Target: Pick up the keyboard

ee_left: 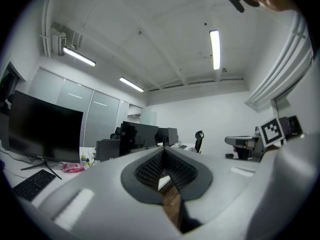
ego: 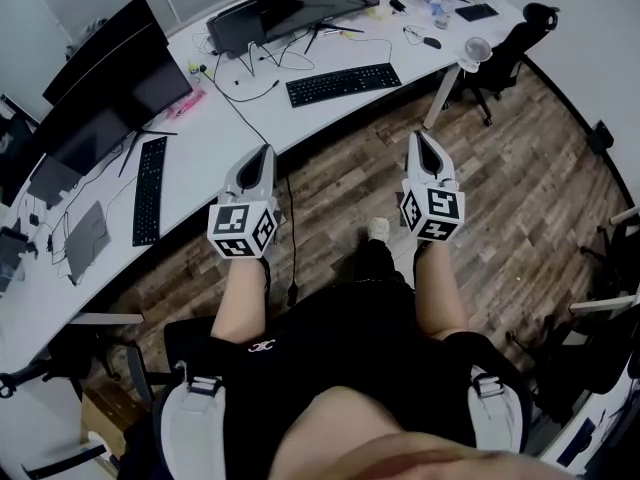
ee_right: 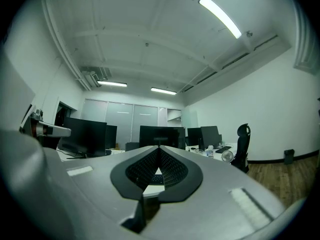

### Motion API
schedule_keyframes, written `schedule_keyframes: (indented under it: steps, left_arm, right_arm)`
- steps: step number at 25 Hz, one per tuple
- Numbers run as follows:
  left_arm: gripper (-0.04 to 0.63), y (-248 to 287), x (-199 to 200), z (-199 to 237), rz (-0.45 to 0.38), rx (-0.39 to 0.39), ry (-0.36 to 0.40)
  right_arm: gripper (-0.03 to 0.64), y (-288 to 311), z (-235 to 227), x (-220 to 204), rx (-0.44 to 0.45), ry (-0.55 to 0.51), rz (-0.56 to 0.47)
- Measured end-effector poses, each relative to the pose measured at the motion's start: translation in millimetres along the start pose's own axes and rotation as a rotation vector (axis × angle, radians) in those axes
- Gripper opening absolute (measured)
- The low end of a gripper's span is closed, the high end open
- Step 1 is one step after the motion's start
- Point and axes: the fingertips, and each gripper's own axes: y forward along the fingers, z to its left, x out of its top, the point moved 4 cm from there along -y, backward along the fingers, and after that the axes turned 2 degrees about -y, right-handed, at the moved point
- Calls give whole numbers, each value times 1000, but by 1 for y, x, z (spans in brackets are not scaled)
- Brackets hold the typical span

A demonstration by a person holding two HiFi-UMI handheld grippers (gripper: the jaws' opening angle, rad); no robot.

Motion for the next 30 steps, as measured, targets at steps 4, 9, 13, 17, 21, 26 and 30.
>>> schedule_keyframes:
  steps: [4, 9, 13, 17, 21, 26, 30]
  left_arm:
    - [52, 45, -4, 11, 4, 3, -35]
    - [52, 133, -8, 34, 18, 57, -39]
    - [52, 215, -3, 43, 34, 92, -10]
    - [52, 293, -1, 48, 65, 112, -7]
    - [52, 341, -2, 58, 86, 153, -19]
    - [52, 369, -8, 82, 121, 221, -11]
    - [54, 385, -18, 107, 164, 251, 4]
  right_arm:
    - [-5, 45, -22, -13, 1, -16, -11]
    - [-5, 133, -71, -34, 13, 10, 10]
    - [-5, 216, -113, -39, 41, 13, 26]
    - [-5, 299, -152, -46, 81, 22, 61]
    - [-5, 366, -169, -52, 143, 28, 92]
    - [-5, 420, -177, -70, 178, 33, 155]
    - [-5, 448, -179, -87, 183, 33, 209]
